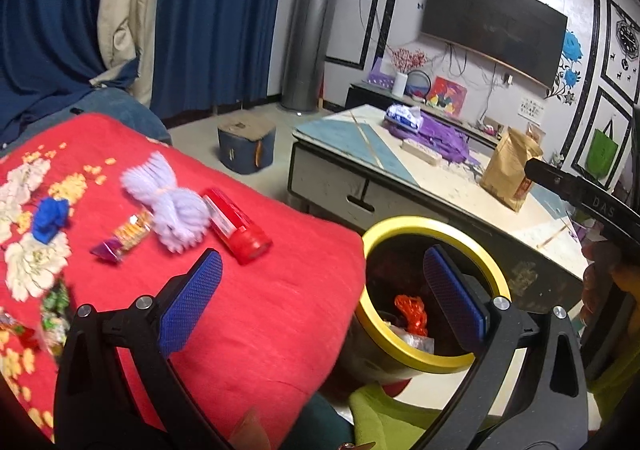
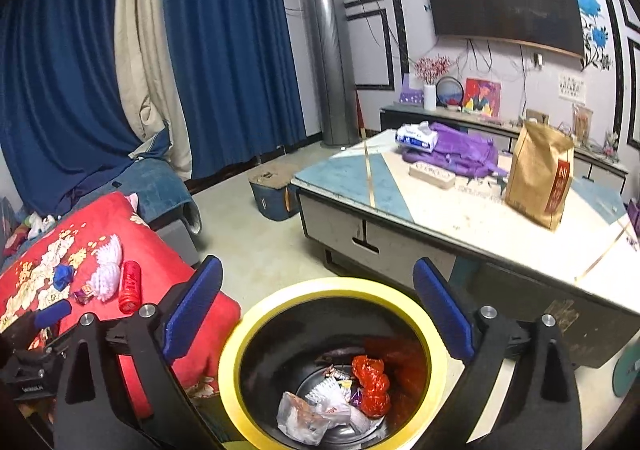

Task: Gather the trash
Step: 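Move both open tools back over the bed trash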

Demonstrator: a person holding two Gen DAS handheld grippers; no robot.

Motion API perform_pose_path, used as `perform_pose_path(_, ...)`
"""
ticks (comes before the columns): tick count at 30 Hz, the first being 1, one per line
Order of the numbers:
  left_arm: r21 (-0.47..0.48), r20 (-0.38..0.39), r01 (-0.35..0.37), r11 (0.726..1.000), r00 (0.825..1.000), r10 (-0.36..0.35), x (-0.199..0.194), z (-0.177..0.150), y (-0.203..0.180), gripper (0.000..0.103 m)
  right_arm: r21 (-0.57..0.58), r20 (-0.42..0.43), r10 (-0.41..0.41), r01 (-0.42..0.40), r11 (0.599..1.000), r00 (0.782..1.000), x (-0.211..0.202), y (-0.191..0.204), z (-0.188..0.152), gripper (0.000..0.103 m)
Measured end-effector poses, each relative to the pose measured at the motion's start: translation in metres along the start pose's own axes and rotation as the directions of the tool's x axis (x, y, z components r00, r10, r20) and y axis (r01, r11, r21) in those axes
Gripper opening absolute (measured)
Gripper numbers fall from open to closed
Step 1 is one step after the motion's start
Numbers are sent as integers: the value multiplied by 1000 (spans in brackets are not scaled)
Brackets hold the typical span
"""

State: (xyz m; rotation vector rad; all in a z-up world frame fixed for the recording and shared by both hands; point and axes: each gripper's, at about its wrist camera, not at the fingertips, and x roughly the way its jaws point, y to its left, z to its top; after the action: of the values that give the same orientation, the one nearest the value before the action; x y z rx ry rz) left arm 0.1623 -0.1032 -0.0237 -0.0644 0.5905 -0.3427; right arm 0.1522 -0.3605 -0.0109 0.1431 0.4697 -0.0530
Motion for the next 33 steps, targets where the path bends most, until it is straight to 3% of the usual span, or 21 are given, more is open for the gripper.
perform_pose_path(8, -31, 60, -24, 999, 998, 26, -22, 12, 24, 93, -66, 30, 38, -36, 997, 999, -11, 37, 3, 96)
perform_pose_path(16, -89, 120, -96, 991, 987, 106, -47, 22, 55, 93, -101, 5, 119, -118, 988, 993, -9, 76, -4, 96)
perform_pose_path(33, -203, 123, -252, 946, 952, 280, -69, 26, 124, 93, -200, -118, 312, -330, 922, 943, 10, 178, -20, 96)
